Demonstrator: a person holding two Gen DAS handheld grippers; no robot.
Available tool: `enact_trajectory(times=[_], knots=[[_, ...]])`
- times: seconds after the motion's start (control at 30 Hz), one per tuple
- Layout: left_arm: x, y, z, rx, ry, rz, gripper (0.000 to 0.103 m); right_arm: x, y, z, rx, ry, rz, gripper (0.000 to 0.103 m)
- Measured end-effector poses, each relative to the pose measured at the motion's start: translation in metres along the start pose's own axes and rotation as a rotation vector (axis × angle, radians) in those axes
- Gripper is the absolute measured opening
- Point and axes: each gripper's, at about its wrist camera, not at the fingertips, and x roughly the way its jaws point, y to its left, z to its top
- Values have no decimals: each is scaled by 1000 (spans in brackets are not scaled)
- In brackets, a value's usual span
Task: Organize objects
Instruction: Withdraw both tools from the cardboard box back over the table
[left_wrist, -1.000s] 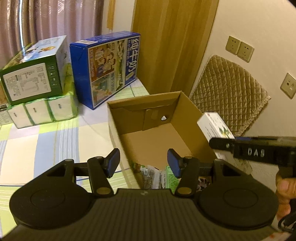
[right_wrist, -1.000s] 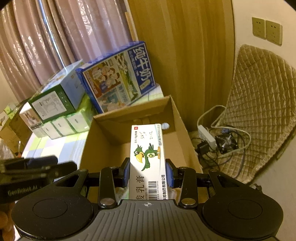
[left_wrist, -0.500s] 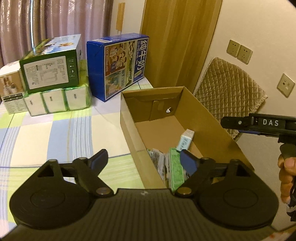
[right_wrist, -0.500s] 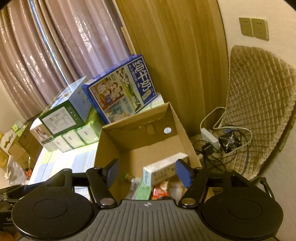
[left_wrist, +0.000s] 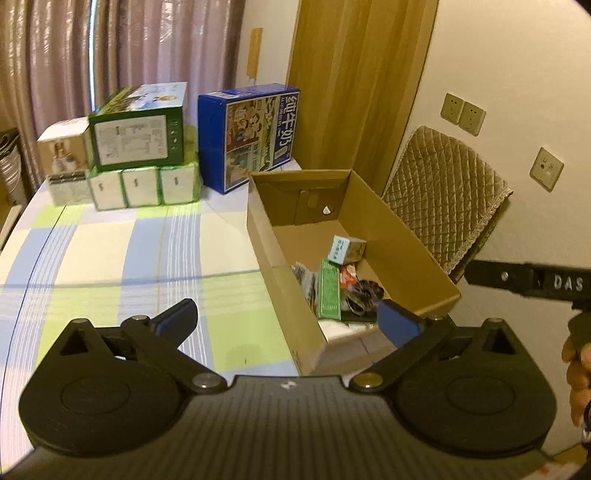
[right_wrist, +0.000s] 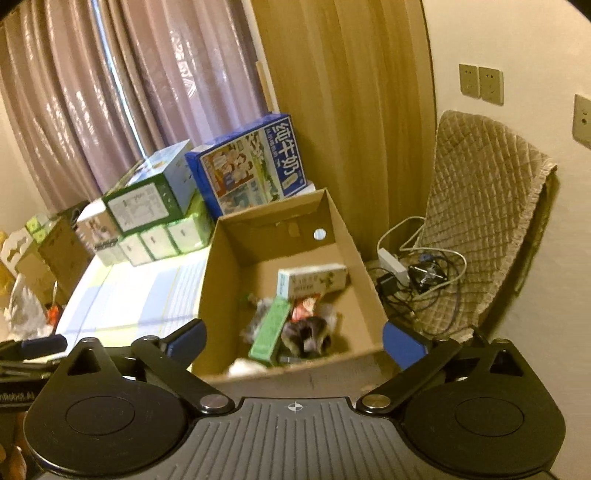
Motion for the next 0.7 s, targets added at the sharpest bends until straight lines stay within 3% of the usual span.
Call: enact_trajectory(times=[0.7], knots=[[-56, -18, -49, -15, 27, -46, 102, -59, 19, -60, -6, 18, 5, 101]])
